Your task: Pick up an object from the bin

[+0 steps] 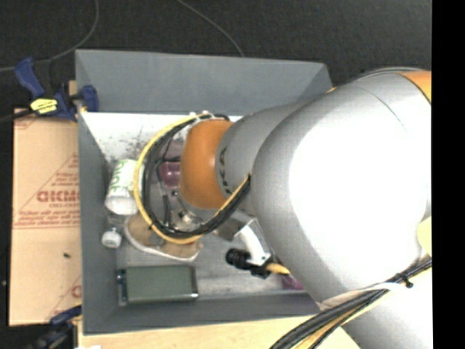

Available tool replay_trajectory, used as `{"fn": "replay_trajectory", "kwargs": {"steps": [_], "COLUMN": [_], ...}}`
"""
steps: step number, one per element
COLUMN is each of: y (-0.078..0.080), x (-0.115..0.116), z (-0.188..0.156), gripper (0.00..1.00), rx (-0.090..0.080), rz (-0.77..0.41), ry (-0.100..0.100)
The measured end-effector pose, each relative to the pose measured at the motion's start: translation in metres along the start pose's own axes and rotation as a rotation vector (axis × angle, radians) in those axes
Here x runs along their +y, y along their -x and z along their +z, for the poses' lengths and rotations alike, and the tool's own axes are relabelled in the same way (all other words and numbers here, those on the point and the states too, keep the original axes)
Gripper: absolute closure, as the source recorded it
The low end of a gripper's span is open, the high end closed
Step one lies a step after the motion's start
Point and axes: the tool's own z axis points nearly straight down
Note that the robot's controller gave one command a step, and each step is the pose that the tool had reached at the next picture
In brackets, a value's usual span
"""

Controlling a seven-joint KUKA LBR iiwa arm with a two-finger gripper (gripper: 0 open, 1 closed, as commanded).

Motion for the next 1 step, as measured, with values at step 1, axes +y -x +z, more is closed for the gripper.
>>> {"fn": "replay_trajectory", "kwargs": {"steps": [1], "y": [-0.0005], "x": [-0.0008], "z": [-0.0029], "gripper": [1.0], "rx": [-0.002], "rz": [-0.002], "ry": [0.001]}}
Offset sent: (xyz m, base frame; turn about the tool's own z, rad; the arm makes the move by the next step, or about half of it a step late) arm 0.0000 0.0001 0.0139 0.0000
